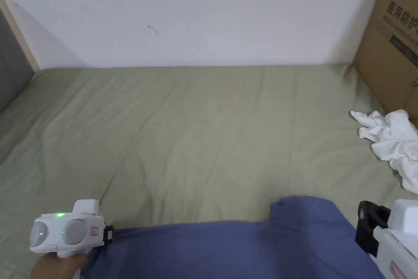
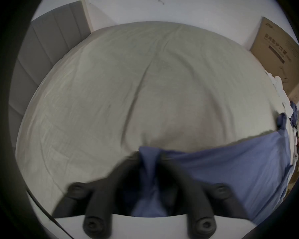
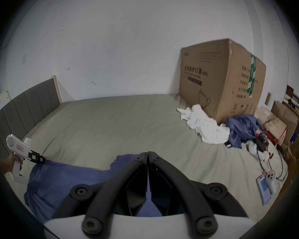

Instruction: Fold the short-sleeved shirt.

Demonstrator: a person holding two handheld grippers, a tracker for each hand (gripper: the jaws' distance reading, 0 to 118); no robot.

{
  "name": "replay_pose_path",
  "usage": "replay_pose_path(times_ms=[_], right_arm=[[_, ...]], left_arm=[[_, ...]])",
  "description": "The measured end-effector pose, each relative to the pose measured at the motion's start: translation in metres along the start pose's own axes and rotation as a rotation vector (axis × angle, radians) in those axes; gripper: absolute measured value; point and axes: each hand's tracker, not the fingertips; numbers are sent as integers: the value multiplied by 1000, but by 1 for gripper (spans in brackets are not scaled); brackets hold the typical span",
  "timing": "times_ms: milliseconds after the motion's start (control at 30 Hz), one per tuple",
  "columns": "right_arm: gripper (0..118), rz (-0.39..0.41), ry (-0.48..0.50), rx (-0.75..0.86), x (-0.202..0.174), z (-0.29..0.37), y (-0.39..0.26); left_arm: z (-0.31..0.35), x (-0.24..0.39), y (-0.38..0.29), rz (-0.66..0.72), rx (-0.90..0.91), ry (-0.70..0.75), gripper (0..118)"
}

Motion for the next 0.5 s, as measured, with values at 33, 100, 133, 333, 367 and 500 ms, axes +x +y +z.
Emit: replay_pose_path(times_ms=[33, 100, 133, 333, 367, 500], right_arm=[[2, 2, 0, -23, 4, -10, 0], [14, -2, -13, -91, 18, -39, -3], [28, -5, 2, -144, 25, -54, -4], [93, -33, -36, -352, 45, -131, -25], [93, -47, -33, -374, 44, -138, -27], [91, 1, -64, -486, 38, -159, -37]], left_arm=[[4, 0, -2, -2, -11, 5, 2], [14, 4, -3, -28, 38, 34, 2], [23, 4, -4, -17, 66, 17, 2], [77, 2, -8, 11, 173, -81, 2], [83, 3, -9, 6, 179, -81, 2], [99, 3, -13, 0, 197, -86, 2]])
